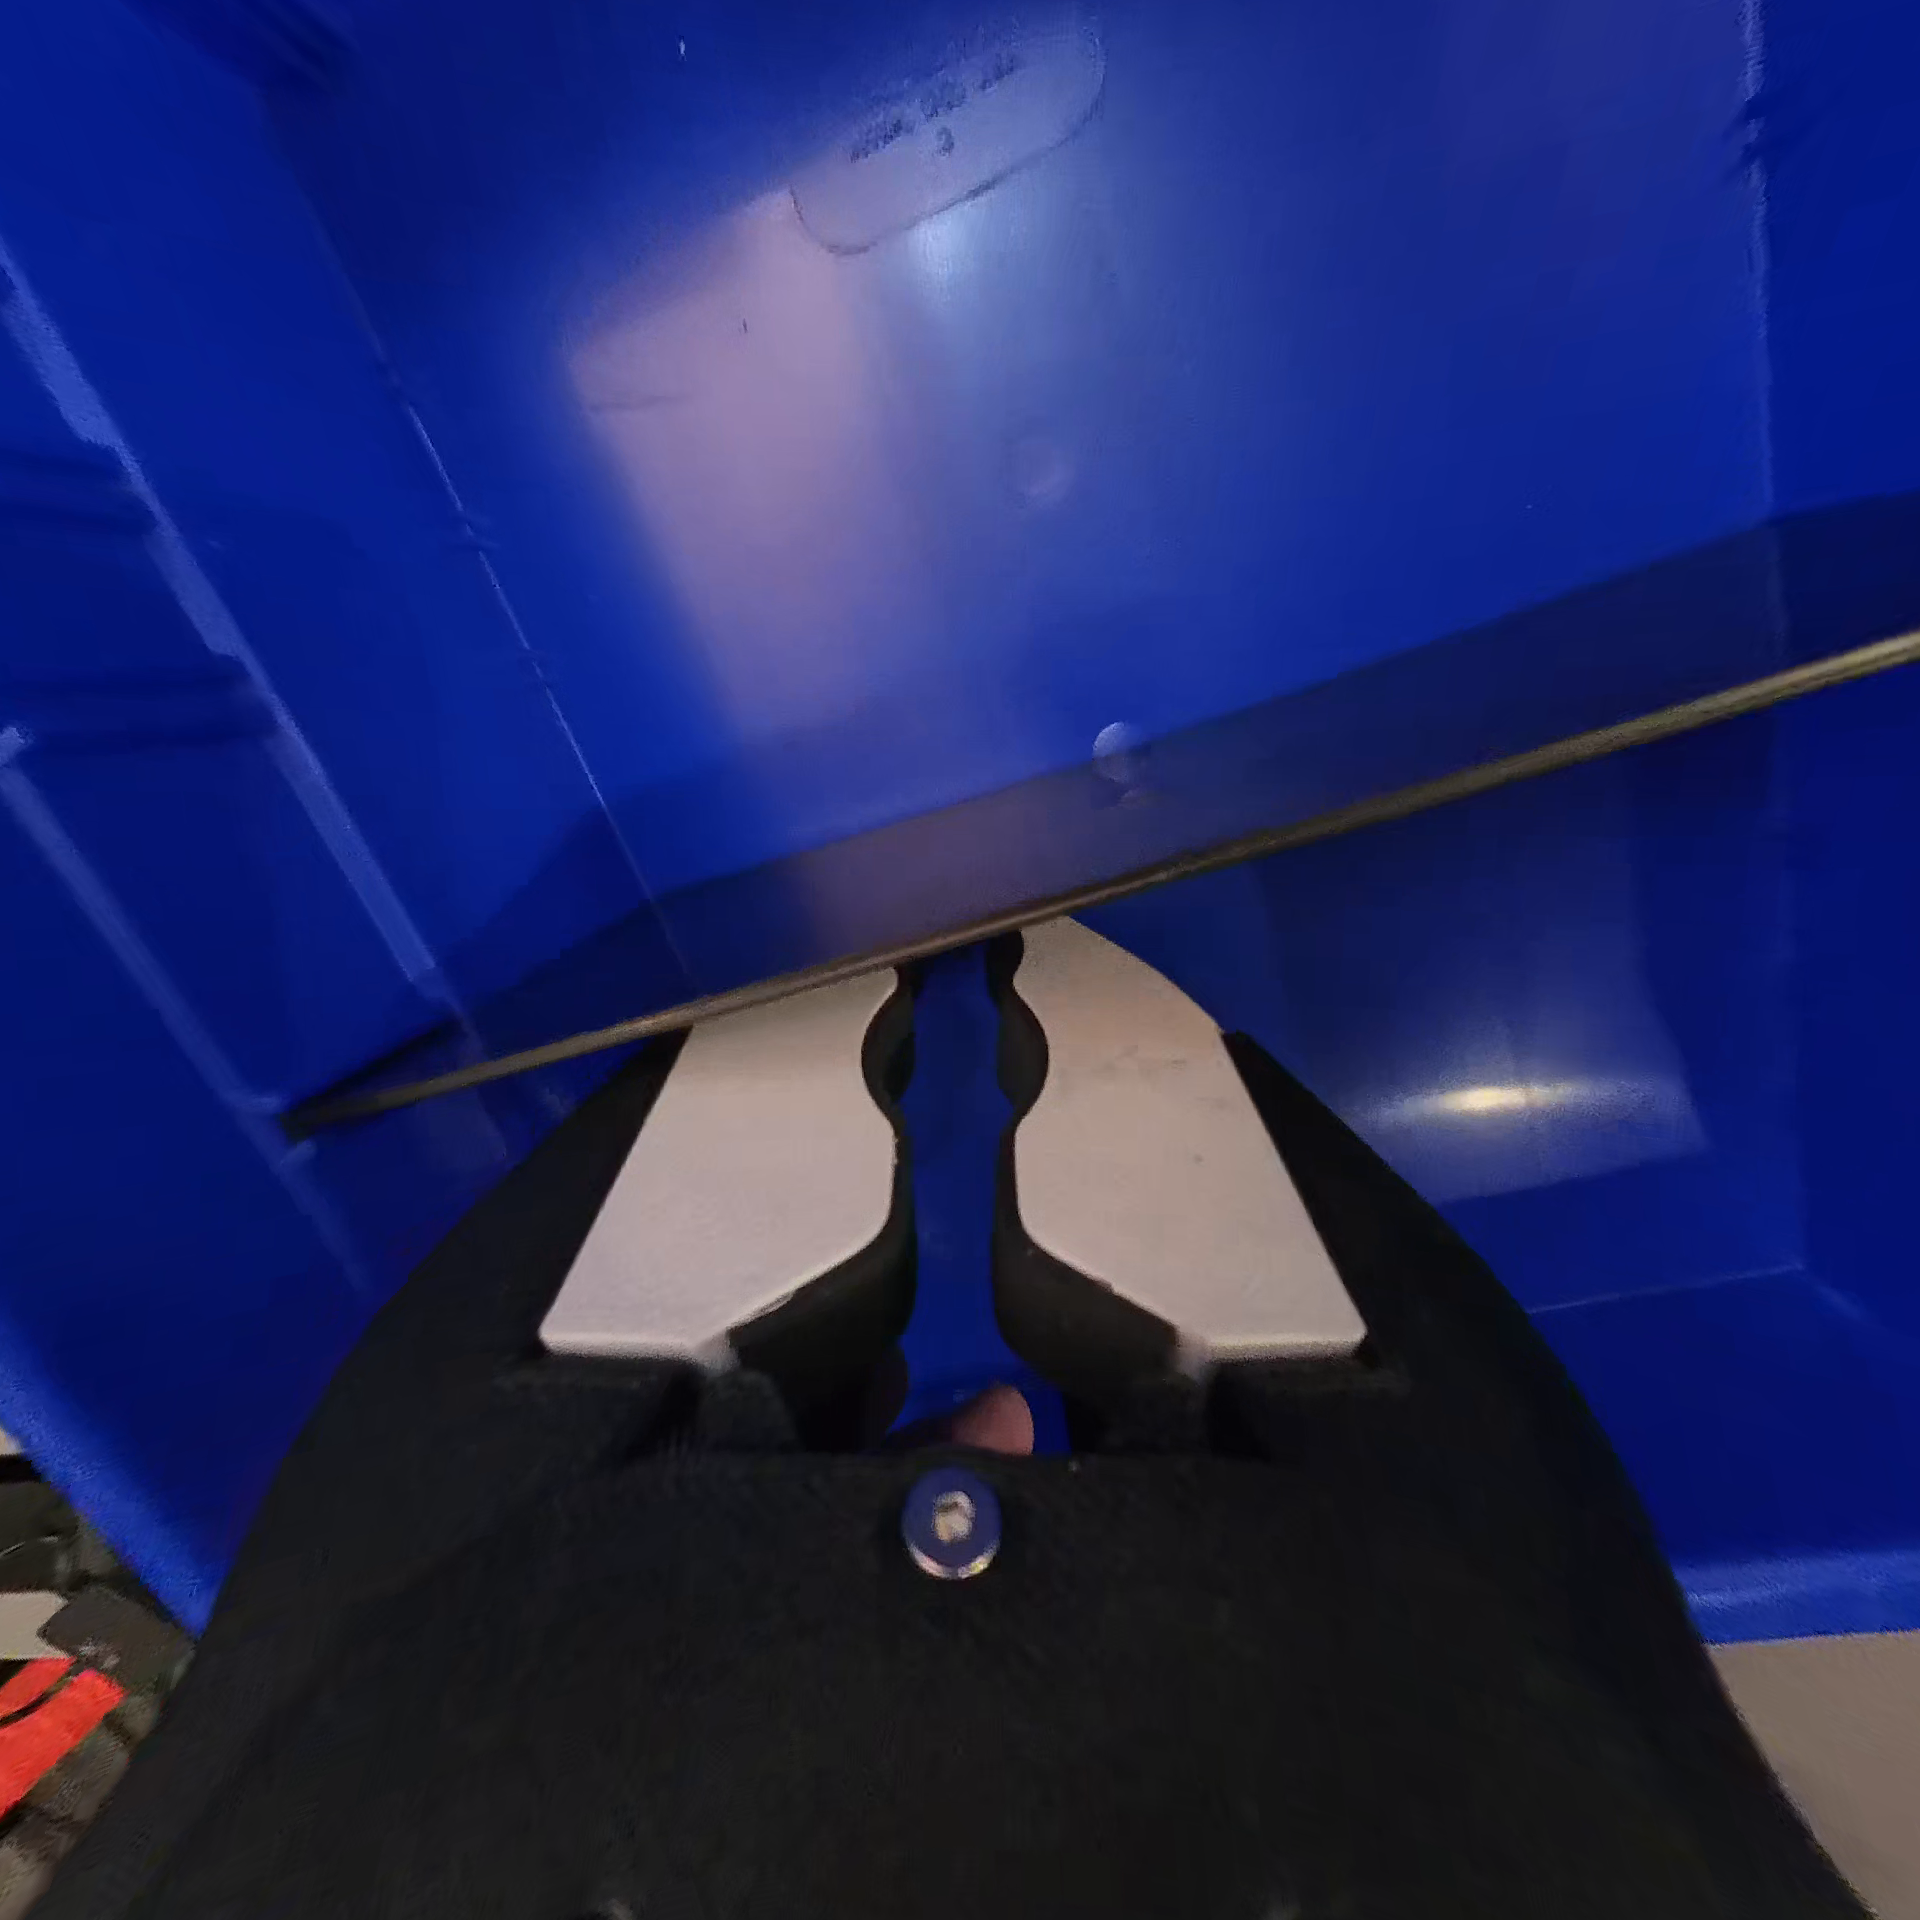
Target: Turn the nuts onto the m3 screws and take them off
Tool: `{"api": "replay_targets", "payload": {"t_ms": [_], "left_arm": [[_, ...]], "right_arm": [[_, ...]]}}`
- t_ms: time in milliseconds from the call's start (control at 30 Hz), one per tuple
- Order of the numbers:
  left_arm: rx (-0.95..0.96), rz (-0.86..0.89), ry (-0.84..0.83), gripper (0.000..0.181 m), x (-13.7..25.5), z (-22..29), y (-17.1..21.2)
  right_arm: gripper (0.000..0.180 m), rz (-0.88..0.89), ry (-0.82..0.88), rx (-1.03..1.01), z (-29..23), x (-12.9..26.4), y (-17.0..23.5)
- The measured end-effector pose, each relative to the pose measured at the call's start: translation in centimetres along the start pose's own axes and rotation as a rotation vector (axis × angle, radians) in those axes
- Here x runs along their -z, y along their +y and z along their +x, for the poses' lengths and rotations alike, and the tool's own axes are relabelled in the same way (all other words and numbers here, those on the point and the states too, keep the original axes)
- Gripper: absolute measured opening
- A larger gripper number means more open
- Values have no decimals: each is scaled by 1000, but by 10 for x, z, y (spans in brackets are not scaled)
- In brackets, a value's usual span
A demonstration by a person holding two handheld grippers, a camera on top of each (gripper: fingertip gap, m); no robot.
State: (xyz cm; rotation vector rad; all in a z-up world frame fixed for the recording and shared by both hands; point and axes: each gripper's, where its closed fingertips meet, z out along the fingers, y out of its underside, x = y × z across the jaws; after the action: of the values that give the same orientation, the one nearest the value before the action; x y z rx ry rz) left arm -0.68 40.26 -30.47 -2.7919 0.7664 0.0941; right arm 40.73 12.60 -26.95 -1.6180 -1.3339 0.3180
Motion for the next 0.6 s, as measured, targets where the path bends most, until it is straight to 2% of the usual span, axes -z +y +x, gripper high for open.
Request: {"api": "replay_targets", "payload": {"t_ms": [300,600], "left_arm": [[96,-2,9,13,2,-1,7],[192,80,13,5,0,-7,4]], "right_arm": [[0,8,-10,1,-3,2,-1],[0,14,-13,-1,-4,3,-2]]}}
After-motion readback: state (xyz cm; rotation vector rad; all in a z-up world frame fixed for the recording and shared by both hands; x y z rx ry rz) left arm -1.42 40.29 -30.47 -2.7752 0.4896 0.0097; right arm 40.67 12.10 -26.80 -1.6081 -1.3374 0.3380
